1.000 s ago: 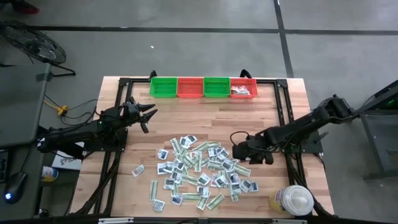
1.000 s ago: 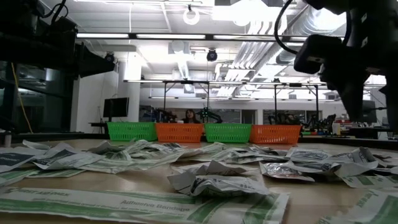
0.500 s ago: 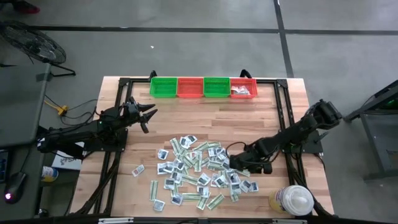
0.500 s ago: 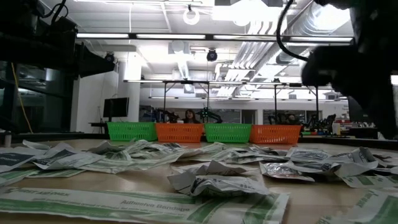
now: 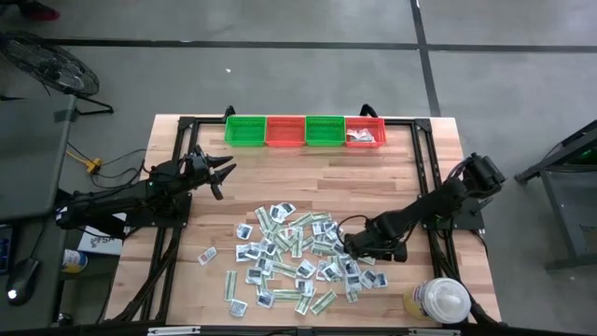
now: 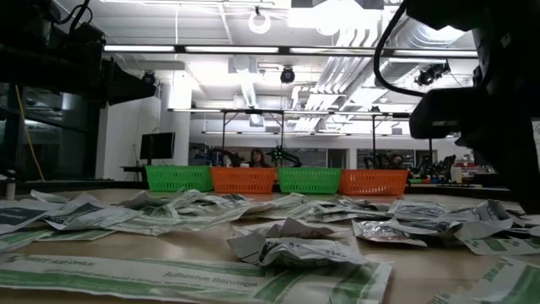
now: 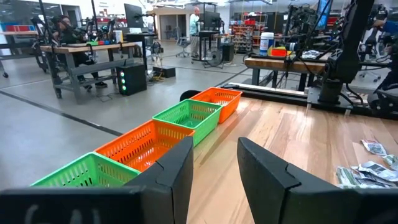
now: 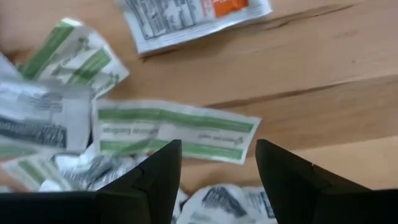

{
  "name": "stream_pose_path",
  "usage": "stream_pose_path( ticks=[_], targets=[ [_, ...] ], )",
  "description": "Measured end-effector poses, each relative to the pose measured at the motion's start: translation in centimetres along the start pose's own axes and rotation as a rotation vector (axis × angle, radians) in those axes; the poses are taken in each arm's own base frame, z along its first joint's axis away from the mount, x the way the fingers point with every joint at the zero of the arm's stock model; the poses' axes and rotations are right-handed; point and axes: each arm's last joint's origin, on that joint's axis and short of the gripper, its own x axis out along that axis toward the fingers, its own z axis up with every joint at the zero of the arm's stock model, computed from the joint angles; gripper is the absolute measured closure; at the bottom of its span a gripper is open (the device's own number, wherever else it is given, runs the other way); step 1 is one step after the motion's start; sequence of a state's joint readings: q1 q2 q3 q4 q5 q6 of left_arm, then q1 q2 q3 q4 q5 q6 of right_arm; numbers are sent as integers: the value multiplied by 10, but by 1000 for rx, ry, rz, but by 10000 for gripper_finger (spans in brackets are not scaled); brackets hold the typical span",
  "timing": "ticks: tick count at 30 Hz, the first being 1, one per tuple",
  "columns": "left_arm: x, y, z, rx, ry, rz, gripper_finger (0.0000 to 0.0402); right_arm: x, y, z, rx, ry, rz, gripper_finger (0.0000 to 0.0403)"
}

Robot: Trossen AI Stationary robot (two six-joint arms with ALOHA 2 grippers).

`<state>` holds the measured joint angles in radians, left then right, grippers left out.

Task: Pick & Place First Aid Supplies
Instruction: Put the green bandage pack in the right orange bin

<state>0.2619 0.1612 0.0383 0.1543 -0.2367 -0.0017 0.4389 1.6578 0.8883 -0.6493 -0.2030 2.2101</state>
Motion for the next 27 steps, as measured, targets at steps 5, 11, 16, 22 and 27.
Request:
stream_pose_path(
  ticks=[5,11,16,22,27],
  targets=[
    [0,0,0,0,-1,0,279,9,4,0,1,-15,-1,203],
    [0,0,0,0,0,0,279,16,6,2,0,-24,-16,203],
    [0,0,0,0,0,0,279,19,6,3,-3,-31,-25,211],
    [0,0,0,0,0,0,279,23,9,5,-9,-32,-26,252],
    [0,0,0,0,0,0,279,24,10,4,-22,-27,-19,288]
  ],
)
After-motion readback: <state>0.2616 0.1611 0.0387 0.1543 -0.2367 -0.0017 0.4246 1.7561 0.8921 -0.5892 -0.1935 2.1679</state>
